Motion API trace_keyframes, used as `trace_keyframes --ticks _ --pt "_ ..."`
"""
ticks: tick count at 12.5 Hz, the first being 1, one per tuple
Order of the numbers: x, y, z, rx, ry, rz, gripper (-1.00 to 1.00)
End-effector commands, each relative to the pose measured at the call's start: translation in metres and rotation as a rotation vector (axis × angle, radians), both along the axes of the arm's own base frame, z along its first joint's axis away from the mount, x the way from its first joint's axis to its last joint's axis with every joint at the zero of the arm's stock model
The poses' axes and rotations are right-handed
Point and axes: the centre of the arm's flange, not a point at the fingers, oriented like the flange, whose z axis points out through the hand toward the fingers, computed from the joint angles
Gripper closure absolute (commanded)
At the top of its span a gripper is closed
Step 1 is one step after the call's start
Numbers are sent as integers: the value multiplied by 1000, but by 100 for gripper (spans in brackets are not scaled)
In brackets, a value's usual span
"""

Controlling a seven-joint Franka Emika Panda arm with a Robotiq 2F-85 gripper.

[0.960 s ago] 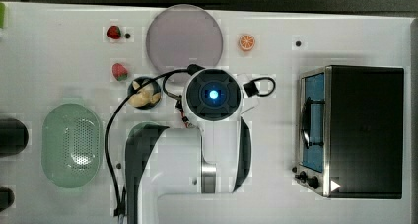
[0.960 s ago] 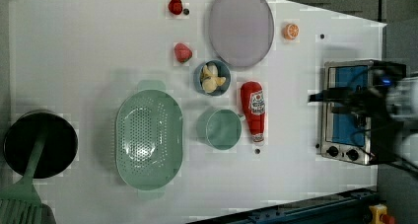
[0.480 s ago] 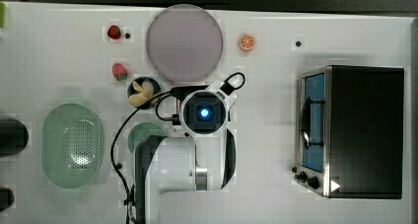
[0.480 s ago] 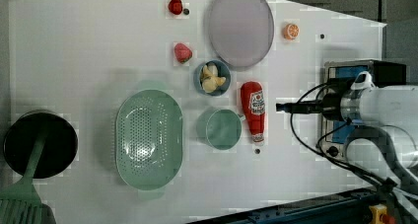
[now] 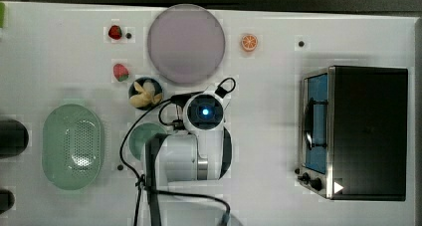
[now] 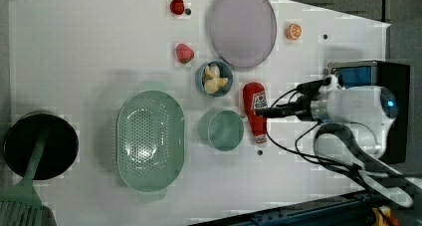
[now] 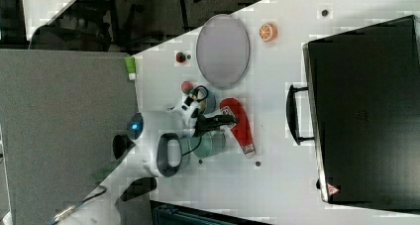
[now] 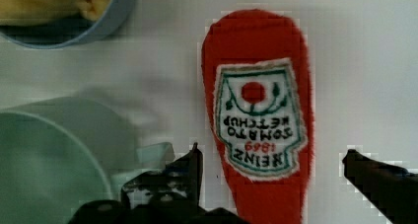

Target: Pick Ketchup from the table and place it in strainer.

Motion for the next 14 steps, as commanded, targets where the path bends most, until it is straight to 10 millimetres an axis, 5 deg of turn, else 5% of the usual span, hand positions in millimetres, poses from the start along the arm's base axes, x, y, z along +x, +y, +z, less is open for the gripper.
trace_keyframes --ticks 1,4,7,9,14 --pt "2 -1 -4 2 -42 58 -100" --pt "-1 0 -20 8 -27 56 -93" --pt "-1 -3 -23 7 -64 46 -20" --pt "3 -1 -16 6 -80 49 -9" --pt "15 -8 70 -24 -164 48 -9"
